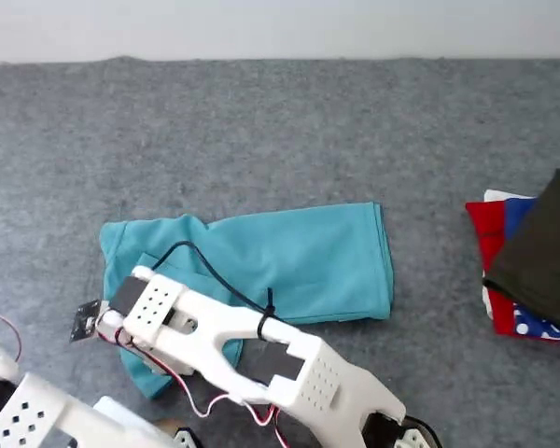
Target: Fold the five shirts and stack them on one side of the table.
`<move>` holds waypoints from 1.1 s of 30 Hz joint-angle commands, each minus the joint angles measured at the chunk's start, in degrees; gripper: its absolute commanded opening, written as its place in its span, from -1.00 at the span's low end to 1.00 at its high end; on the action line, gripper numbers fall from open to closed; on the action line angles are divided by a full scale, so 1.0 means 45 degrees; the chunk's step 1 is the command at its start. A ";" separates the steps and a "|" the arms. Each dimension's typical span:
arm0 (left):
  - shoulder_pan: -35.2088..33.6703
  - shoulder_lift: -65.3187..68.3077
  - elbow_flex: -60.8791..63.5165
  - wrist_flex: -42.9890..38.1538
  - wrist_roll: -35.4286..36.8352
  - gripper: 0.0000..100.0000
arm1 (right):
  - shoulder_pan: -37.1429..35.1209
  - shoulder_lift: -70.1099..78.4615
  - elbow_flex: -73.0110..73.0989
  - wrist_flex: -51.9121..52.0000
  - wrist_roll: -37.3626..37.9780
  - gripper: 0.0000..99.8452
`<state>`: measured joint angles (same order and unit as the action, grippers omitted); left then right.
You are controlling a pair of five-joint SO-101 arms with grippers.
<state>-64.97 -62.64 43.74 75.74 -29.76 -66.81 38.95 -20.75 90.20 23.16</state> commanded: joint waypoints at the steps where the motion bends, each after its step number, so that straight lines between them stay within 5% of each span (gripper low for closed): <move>1: -0.0039 -0.0137 -0.0088 -0.0137 0.0098 -0.97 | 0.0615 -0.1631 -0.0078 -0.0010 0.0137 -0.98; 18: -0.0039 -0.0137 -0.0088 -0.0137 0.0098 -0.97 | 0.3800 -0.2706 -0.0078 -0.3018 0.0156 -0.96; 25: -0.0039 -0.0137 -0.0029 -0.0117 0.0098 -0.97 | 0.4620 -0.2120 -0.0078 -0.3565 0.0117 -0.43; 33: -0.0039 -0.0137 0.0264 -0.0117 0.0098 -0.97 | 0.4855 -0.2159 -0.1074 -0.2217 0.0117 -0.57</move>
<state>-64.97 -62.64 45.49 75.74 -29.76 -45.45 31.03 -21.27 76.57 23.34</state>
